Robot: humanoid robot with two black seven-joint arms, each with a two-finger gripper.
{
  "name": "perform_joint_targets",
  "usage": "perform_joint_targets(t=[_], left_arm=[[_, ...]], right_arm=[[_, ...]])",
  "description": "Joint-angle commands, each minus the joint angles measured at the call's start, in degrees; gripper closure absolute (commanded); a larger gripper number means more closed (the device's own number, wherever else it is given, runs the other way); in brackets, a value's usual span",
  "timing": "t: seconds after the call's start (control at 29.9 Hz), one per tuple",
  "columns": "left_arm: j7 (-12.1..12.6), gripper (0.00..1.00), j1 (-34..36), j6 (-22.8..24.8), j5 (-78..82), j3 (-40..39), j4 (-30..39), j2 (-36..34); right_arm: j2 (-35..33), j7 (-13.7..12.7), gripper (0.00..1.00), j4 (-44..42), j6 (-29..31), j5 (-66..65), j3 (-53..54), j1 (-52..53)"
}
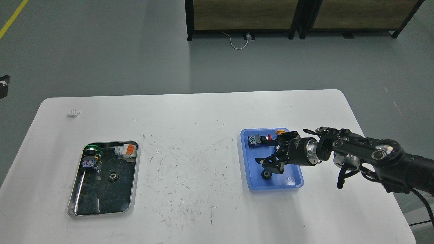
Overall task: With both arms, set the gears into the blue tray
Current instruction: 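Place the gear into the blue tray and withdraw the right gripper, then move the left gripper back down to the circuit board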
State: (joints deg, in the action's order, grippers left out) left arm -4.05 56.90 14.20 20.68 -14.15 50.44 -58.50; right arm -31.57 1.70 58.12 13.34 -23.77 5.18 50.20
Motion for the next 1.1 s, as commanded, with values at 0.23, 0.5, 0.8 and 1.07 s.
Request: perform_joint_targets(t=[0.23,0.5,0.8,1.07], left_arm=[[-5.0,0.02,-2.0,9.0,0.7,0.5,0.5,0.8],[-7.8,0.02,-7.3,9.2,5.3,0.5,4.0,7.1],[-7.8,0.02,-13.8,4.3,7.2,0.5,6.0,13.7],[-7.9,0.02,-18.8,-2.1,7.5,0.5,12.9,14.2]], right_arm=[[1.9,-0.6,0.09,-9.4,-2.4,4.5,22.2,5.1],[0.6,-0.6,0.08,-13.9,-4.7,4.4,29.1,6.4],[-1.0,-1.0,0.08,-17.4,-6.4,4.3,28.7,9.6],[0.4,-1.2,0.07,-18.9,-7.8,4.3,28.0,11.1]])
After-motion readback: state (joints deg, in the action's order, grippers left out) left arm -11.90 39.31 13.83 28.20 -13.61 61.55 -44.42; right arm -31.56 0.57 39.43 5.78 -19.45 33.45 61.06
